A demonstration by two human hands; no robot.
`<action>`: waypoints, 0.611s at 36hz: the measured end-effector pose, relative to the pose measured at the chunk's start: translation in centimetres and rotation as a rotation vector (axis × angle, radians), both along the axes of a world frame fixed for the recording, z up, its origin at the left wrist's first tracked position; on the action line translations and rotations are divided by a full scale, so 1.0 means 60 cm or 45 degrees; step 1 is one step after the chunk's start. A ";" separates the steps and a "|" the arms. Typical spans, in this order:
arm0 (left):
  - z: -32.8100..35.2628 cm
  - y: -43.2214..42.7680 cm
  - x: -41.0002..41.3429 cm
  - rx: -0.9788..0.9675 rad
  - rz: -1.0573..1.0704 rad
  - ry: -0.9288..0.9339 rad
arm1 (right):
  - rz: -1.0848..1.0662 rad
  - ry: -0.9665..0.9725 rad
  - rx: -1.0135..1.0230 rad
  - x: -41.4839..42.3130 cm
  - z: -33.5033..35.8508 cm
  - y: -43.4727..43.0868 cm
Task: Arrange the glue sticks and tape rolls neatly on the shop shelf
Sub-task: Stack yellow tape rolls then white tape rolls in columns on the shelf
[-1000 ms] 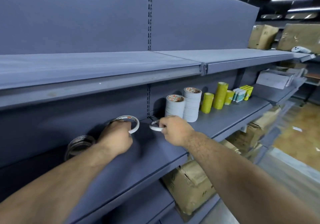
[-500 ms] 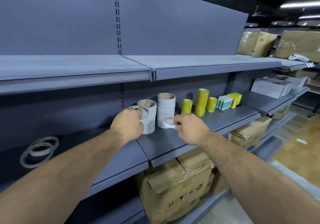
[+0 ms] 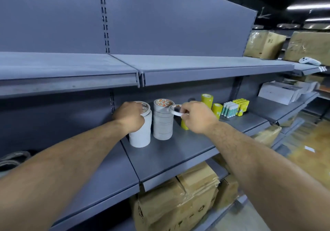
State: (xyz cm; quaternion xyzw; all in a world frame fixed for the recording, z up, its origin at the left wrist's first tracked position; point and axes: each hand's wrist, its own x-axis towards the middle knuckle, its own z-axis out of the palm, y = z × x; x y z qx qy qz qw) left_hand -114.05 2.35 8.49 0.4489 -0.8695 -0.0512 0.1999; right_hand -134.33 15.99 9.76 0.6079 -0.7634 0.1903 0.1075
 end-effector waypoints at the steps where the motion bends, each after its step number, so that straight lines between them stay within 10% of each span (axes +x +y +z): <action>1: -0.001 -0.003 -0.002 0.015 0.009 0.005 | 0.012 0.006 0.018 -0.005 0.000 -0.007; 22: -0.018 -0.039 -0.078 -0.042 0.160 -0.094 | 0.207 0.028 0.053 -0.084 0.014 -0.138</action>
